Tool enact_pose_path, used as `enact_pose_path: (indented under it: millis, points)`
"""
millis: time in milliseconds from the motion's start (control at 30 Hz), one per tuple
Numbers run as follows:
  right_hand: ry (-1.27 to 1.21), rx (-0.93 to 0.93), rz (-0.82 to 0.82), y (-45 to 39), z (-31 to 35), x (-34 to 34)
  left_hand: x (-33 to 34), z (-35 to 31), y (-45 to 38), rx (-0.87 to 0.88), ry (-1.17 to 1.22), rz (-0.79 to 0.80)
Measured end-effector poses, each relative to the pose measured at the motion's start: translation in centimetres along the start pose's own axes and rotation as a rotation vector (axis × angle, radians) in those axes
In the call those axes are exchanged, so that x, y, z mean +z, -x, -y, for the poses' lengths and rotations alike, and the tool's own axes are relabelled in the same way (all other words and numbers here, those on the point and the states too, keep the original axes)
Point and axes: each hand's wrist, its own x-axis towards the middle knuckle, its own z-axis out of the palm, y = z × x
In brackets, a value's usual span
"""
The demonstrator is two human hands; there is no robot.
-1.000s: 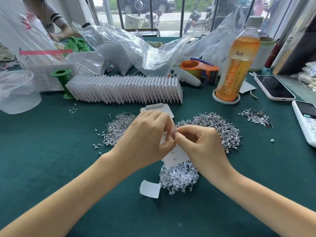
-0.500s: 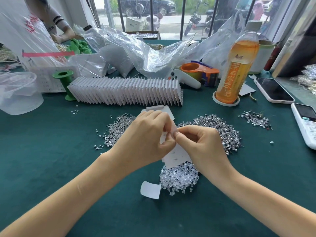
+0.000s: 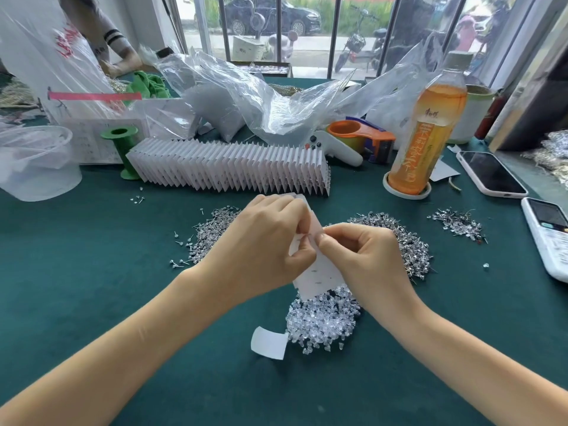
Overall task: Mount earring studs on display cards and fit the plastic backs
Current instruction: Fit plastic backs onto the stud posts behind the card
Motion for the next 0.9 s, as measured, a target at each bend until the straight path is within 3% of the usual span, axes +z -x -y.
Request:
enact_pose_path:
  millis: [200,333,567,900]
  points:
    - [-0.044,0.103,-0.111,-1.5,-0.7,-2.0,-1.4,1.1,-0.3,-0.029,0.002,-0.080]
    - [-0.058,0.097,-0.077,-1.3,-0.9,-1.9,-2.8,2.7,-0.5,-0.087,0.044,-0.113]
    - [-0.081,0.156,-0.043,-1.2,-1.6,-1.4,-3.1,7.9,2.7,-0.154,0.083,0.219]
    - [-0.136,0.122,-0.074,-1.1,-1.1,-1.3,-1.8,6.6,3.5,-0.110,0.282,0.291]
